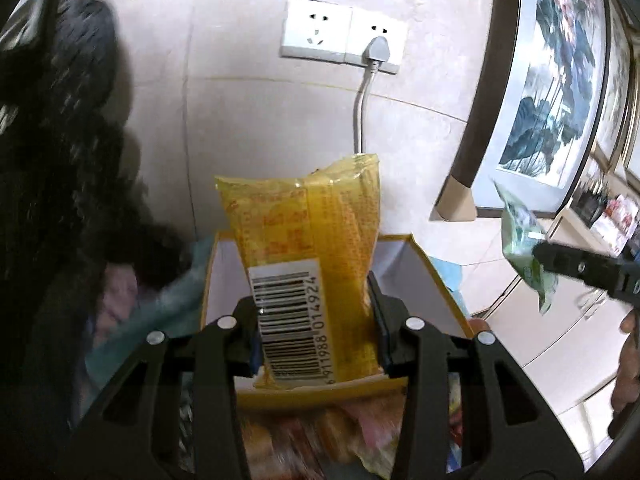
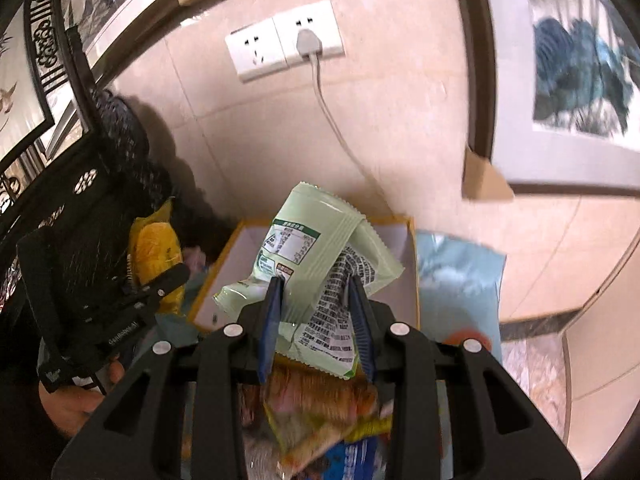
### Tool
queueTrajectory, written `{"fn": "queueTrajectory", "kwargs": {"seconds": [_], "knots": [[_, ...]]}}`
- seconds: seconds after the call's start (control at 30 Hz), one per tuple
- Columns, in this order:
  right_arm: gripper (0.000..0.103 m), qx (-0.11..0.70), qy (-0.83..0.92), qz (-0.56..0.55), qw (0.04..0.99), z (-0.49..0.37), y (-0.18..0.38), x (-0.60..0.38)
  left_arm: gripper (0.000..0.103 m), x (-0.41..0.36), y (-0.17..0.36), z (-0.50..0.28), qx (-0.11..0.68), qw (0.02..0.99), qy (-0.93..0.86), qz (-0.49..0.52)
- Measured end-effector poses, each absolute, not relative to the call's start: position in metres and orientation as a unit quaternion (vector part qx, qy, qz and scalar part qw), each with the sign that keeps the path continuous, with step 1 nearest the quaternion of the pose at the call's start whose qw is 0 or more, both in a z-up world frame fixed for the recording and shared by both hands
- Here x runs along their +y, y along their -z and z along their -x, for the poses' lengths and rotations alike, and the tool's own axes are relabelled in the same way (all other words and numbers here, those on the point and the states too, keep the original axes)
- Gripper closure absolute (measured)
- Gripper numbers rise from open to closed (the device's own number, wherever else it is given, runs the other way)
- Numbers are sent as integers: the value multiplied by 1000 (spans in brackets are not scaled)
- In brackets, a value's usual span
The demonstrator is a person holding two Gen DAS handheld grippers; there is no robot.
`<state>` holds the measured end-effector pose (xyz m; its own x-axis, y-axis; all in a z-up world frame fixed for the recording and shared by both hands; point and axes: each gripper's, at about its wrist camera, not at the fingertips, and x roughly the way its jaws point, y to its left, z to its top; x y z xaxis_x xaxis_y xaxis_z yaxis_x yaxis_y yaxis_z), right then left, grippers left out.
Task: Organize snacks
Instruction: 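Lift both packets over the yellow box and release them inside, then grasp the white-red printed packet with the left tool while the right grasps the blue cookie bag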
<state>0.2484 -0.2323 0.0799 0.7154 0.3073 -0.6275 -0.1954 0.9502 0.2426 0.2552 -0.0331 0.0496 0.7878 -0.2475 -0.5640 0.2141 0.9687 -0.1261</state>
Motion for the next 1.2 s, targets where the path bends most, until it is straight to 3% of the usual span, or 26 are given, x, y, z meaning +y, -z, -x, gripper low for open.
{"fn": "queueTrajectory", "kwargs": {"seconds": [0.03,0.07,0.1,0.13,0.17,0.23,0.5,0.83,1.2], "knots": [[69,352,-137,-77,923,-257,-82,-232,61,-36,-52,-262,301,946,121,21],[68,355,-141,-76,921,-271,-82,-228,54,-40,-53,-275,301,946,117,14],[67,358,-142,-72,920,-282,-80,-225,42,-41,-53,-282,303,946,117,14],[63,362,-137,-66,920,-292,-80,-222,12,-42,-51,-294,311,944,112,18],[52,364,-124,-62,921,-300,-76,-221,4,-41,-48,-300,315,944,101,20],[48,371,-114,-67,919,-308,-70,-222,4,-40,-40,-308,329,940,85,10],[47,410,-98,-63,905,-277,-26,-235,4,-17,-12,-267,341,938,67,10],[47,472,-108,-70,872,-187,42,-240,4,-1,51,-165,397,915,57,49],[45,564,-68,-139,811,-97,144,-266,4,-3,140,-64,456,885,85,-48]]}}
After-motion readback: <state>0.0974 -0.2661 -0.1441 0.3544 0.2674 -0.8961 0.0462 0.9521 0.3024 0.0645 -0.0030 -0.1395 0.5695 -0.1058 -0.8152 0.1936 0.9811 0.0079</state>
